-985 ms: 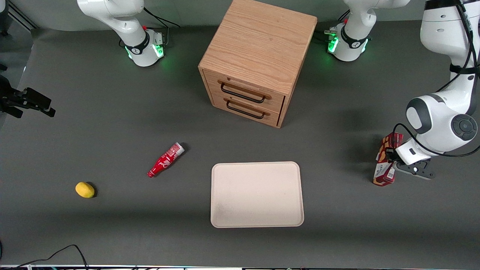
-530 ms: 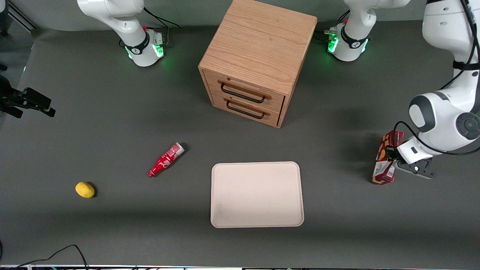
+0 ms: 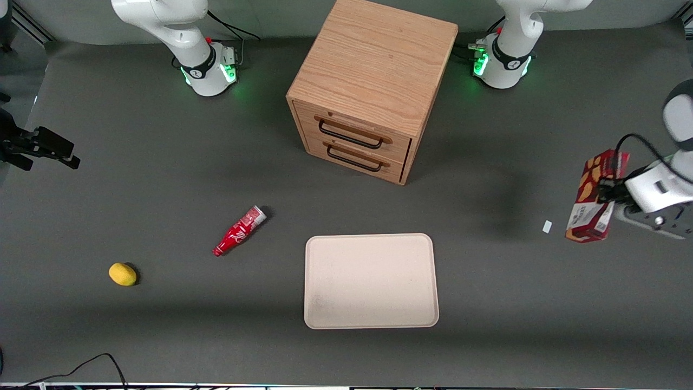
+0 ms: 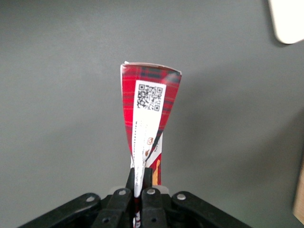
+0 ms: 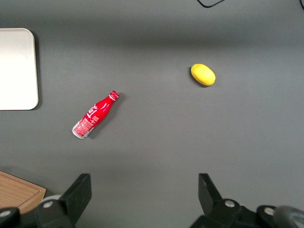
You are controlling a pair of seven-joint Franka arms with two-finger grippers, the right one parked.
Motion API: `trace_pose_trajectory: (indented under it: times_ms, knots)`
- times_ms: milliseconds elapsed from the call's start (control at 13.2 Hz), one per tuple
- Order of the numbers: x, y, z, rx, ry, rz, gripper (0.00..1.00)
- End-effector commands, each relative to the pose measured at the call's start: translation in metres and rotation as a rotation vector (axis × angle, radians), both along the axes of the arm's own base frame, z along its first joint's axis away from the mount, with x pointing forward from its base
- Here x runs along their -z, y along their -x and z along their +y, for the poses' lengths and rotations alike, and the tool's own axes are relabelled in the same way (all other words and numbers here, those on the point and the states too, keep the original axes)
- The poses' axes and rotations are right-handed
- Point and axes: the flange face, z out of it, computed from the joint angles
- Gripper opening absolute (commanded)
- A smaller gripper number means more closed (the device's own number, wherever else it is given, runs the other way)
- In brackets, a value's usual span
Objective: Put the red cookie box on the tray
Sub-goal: 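Lift the red cookie box and carry it over the cream tray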
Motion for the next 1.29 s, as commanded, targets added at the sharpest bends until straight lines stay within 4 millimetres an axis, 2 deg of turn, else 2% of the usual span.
trace_pose_trajectory:
  times_ms: [0,152,303,379,606,758,833,985,1136,1212]
  knots:
    - [-0.071,-0.003,-0.008,-0.023,-0.055,0.011,0.00]
    - [-0.087,-0.003,-0.012,-0.031,-0.059,-0.004,0.00]
    - [-0.082,-0.012,-0.031,-0.064,-0.057,-0.004,0.00]
    - [-0.077,-0.018,-0.051,-0.099,-0.065,-0.003,0.00]
    - [-0.065,-0.050,-0.139,-0.178,-0.066,-0.026,0.00]
    - [-0.048,-0.063,-0.201,-0.249,-0.044,-0.029,0.00]
    - [-0.040,-0.071,-0.222,-0.294,-0.034,-0.035,0.00]
    - [-0.014,-0.092,-0.259,-0.348,-0.007,-0.045,0.00]
    - [0.016,-0.101,-0.308,-0.406,0.017,-0.092,0.00]
    - [0.037,-0.103,-0.331,-0.421,0.024,-0.112,0.00]
